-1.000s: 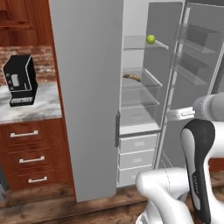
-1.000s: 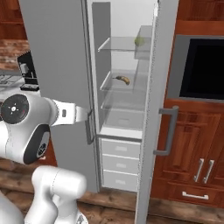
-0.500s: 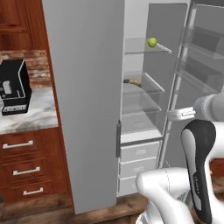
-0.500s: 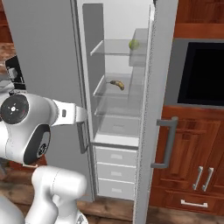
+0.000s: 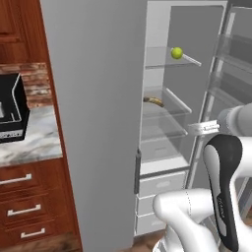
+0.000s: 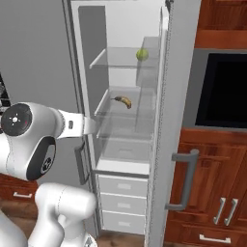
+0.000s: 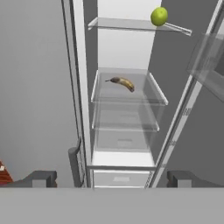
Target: Retrieve the pear and banana from the fridge and place them into the bowl on the dining table.
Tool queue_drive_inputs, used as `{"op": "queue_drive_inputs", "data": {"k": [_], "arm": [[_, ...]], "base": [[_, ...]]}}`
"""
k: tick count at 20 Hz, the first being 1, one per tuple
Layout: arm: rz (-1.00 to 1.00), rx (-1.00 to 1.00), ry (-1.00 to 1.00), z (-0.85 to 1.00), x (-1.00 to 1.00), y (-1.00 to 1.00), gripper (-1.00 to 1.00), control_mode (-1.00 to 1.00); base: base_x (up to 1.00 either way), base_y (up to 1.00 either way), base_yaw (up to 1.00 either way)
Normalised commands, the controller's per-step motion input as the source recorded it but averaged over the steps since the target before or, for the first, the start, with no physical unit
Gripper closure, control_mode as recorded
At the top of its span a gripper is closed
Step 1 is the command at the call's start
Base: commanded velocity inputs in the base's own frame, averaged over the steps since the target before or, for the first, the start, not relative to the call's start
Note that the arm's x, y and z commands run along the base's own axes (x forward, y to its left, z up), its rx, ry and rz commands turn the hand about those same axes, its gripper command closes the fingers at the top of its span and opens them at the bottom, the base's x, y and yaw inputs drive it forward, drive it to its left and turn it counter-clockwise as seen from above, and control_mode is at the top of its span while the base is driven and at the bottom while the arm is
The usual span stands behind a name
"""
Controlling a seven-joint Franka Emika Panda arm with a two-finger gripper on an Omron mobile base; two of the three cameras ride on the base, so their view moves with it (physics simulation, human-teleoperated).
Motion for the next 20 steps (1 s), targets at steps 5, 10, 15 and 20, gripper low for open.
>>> {"op": "queue_drive_inputs", "data": {"k": [5,10,15,20], "arm": [[0.00,0.00,0.00,0.00,0.00,0.00,-1.00,1.00],[0.00,0.00,0.00,0.00,0.00,0.00,-1.00,1.00],[0.00,0.00,0.00,0.00,0.00,0.00,-1.00,1.00],[0.00,0.00,0.00,0.00,0.00,0.00,-1.00,1.00]], "base": [[0.38,-0.11,-0.05],[0.28,-0.21,-0.04],[0.16,-0.35,-0.03],[0.26,-0.30,-0.02]]}}
